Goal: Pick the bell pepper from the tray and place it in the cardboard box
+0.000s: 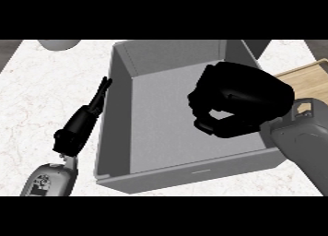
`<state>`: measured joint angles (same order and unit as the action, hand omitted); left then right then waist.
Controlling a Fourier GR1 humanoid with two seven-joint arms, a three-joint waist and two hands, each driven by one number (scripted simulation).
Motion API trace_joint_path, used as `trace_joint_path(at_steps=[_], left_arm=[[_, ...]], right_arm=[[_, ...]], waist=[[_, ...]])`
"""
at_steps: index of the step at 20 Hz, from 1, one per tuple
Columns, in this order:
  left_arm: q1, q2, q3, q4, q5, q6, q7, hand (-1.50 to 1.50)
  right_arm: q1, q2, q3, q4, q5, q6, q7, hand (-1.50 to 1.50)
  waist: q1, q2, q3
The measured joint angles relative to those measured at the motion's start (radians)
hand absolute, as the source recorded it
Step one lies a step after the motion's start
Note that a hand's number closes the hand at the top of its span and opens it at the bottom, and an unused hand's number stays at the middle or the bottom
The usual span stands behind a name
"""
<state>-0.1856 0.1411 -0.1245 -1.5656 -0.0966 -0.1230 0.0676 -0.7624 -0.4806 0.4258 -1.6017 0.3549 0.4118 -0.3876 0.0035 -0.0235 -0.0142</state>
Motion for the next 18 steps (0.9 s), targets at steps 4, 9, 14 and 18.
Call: trace_joint_path(at_steps=[4,9,14,18], left_arm=[[0.001,-0.001,0.003,0.011,0.001,-0.005,-0.006,0.00],[-0.010,-0.003,0.003,0.011,-0.001,-0.004,0.024,0.00],[0.000,-0.004,0.002,0.005,-0.002,-0.004,0.022,0.00],[0.001,-0.004,-0.001,0.000,-0.002,-0.010,0.023,0.00]], right_arm=[[0.001,-0.001,0.049,0.041,0.002,0.040,0.041,-1.50],[0.012,0.002,0.063,0.068,-0.046,0.066,0.044,-1.50],[0.054,0.027,-0.002,0.086,-0.208,0.079,0.063,-1.50],[0.087,0.026,-0.071,0.148,-0.364,0.103,0.083,-1.50]], waist=[[-0.002,-0.009,-0.011],[-0.002,-0.015,-0.021],[-0.003,-0.012,-0.026],[0.003,0.000,-0.019]])
